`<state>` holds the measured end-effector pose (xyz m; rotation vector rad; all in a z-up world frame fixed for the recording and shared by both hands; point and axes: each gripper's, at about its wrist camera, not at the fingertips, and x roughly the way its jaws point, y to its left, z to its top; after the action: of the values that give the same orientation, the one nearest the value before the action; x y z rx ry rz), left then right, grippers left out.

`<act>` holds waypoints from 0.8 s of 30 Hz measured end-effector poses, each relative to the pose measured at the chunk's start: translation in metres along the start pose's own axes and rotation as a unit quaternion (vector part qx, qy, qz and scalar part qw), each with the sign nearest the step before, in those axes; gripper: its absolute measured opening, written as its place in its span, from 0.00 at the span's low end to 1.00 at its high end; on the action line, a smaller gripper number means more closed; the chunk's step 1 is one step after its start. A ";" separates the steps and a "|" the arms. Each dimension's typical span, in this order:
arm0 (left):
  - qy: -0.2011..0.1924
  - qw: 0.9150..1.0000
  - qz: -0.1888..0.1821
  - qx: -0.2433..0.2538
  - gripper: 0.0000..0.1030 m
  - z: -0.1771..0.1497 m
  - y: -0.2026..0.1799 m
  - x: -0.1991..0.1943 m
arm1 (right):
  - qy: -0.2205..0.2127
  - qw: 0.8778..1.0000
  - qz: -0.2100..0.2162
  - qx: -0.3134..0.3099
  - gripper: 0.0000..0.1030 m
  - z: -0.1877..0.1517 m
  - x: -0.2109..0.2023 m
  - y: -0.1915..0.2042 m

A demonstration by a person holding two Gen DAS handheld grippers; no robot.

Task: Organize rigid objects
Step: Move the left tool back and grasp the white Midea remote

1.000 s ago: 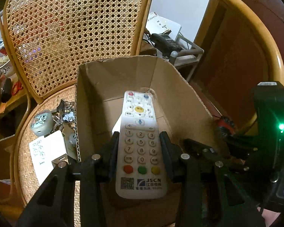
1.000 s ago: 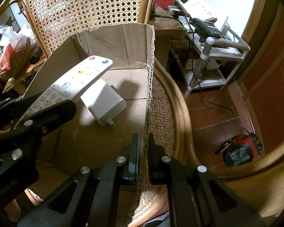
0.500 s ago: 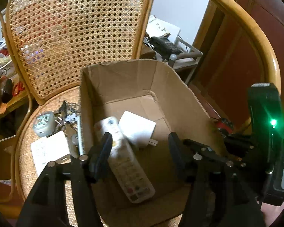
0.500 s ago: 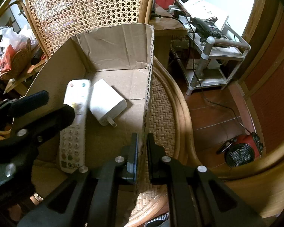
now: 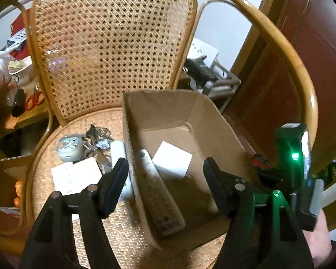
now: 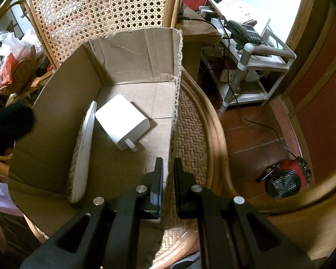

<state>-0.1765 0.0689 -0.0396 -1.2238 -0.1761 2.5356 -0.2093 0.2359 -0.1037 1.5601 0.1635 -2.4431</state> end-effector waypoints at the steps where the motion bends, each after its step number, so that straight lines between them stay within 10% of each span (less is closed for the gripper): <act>1: -0.001 1.000 0.000 -0.001 0.71 0.000 0.004 -0.004 | 0.000 1.000 0.000 0.000 0.10 0.000 -0.001 -0.001; 14: 0.035 0.991 0.126 -0.034 0.73 -0.039 0.092 0.004 | 0.001 1.000 -0.001 0.000 0.10 0.002 -0.001 -0.003; 24: 0.088 0.982 0.157 -0.055 0.73 -0.068 0.123 0.035 | 0.002 1.000 -0.007 -0.003 0.10 0.001 0.001 -0.005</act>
<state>-0.1724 -0.0369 -0.1385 -1.6249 -0.0899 2.6889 -0.2124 0.2404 -0.1046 1.5660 0.1843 -2.4488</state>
